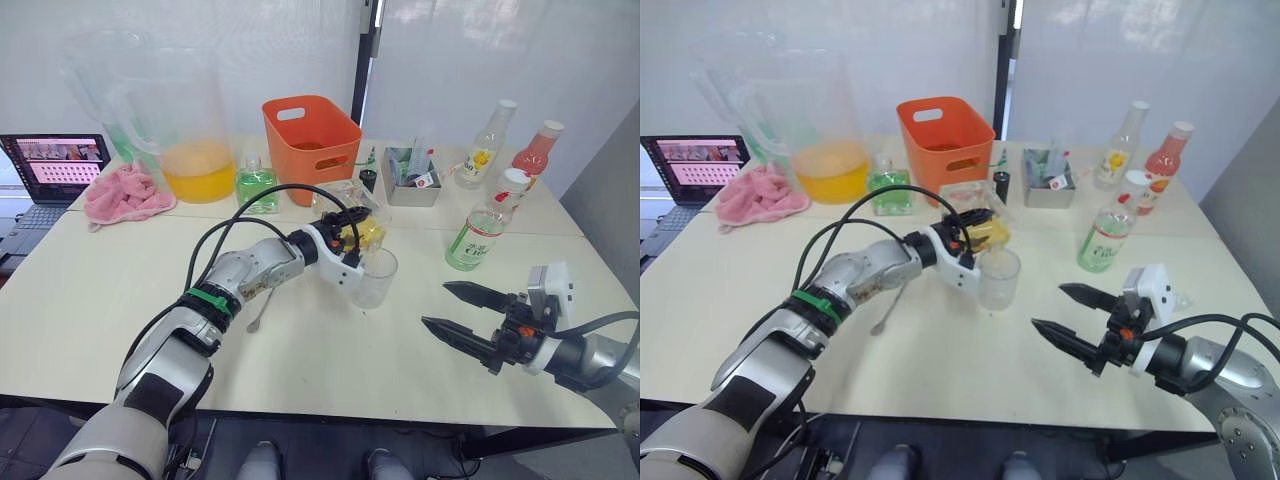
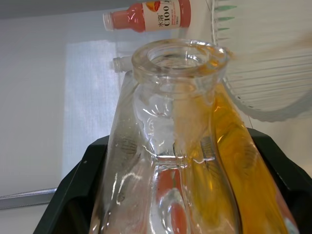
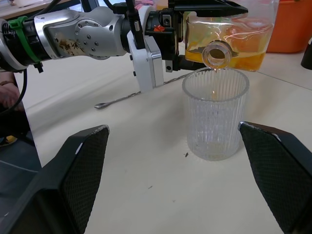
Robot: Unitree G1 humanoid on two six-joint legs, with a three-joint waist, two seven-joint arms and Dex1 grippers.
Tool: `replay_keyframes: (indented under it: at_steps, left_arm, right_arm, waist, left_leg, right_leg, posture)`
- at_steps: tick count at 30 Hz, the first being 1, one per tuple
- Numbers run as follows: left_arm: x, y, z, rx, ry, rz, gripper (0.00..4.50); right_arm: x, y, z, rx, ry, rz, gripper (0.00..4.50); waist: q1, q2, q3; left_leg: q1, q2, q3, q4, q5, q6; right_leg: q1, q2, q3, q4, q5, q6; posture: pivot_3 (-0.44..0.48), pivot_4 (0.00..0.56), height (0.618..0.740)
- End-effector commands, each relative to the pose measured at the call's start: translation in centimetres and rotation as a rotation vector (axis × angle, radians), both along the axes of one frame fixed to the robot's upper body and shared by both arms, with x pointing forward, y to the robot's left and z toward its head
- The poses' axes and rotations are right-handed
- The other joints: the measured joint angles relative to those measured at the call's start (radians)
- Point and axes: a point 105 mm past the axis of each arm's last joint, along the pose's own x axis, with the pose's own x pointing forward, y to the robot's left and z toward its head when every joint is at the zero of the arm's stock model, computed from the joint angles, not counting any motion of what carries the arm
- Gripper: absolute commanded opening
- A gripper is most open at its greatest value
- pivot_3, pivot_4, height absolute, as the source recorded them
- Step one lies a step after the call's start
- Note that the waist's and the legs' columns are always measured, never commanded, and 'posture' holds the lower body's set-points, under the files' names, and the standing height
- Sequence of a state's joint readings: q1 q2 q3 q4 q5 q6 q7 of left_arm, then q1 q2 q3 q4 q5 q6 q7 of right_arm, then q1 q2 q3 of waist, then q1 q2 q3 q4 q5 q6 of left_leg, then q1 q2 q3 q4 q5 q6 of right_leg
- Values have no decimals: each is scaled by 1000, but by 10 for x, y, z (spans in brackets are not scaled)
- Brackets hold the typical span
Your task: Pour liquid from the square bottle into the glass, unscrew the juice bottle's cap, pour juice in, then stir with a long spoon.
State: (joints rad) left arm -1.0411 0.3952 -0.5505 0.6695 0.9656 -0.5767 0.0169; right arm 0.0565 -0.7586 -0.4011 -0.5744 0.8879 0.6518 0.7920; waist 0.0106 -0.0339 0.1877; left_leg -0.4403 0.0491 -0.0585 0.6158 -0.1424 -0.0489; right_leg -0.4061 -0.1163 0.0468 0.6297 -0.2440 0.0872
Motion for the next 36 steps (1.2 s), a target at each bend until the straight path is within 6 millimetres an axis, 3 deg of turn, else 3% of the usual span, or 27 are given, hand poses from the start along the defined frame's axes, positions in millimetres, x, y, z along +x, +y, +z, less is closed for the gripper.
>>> replay_keyframes:
  at_steps: [1,36]
  left_arm:
    - [-15,-16,46,-77,-150,-99,2822]
    - [-12,-17,51,-65,-225,-87,2822]
  right_arm:
    - [-2,2,6,17,-23,12,4486]
    - [1,3,4,20,-12,5,4486]
  waist:
    - [0,0,0]
    - [0,0,0]
  left_leg:
    - [0,0,0,0,0,0]
    - [0,0,0,0,0,-1]
  right_leg:
    - [0,0,0,0,0,0]
    - [0,0,0,0,0,0]
  posture:
    - [0,150,740]
    - [0,150,740]
